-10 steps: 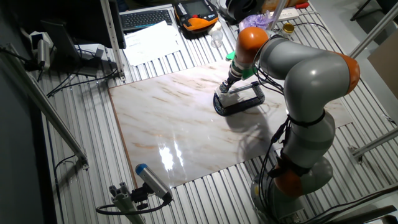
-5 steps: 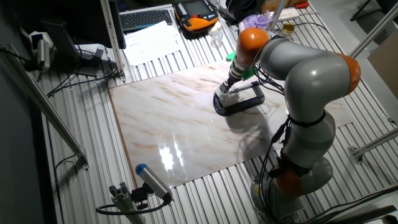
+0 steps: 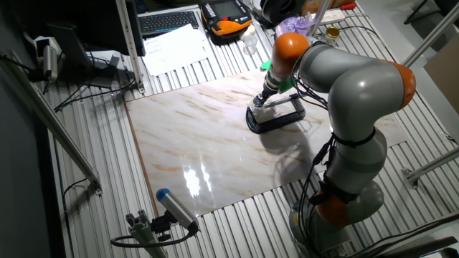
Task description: Screw the lid onto the jar
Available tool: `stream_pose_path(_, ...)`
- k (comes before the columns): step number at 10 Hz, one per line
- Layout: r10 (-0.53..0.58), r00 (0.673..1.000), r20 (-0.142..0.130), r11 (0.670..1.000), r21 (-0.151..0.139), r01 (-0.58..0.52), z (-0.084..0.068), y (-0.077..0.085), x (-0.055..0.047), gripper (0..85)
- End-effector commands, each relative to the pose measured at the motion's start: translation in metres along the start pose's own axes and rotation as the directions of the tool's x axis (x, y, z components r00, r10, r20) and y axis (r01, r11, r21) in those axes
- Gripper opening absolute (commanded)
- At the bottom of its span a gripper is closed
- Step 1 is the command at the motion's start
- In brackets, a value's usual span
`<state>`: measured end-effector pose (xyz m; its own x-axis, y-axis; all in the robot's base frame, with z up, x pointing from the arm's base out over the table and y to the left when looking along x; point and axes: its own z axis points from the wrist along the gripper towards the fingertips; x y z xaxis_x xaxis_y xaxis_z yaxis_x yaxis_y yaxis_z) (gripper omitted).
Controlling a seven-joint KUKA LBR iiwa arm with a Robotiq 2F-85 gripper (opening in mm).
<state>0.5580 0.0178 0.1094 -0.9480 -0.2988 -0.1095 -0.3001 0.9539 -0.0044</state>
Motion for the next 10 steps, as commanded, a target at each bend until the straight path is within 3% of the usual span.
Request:
stream_pose_path(1, -0.001, 1.0, 0.001, 1.0, -0.001, 0.001, 0.0004, -0.0002, 0.0001, 0.0)
stream_pose_path(10, -0.002, 1.0, 0.008, 1.0, 0.001, 0.002, 0.003, -0.0007, 0.0007, 0.0)
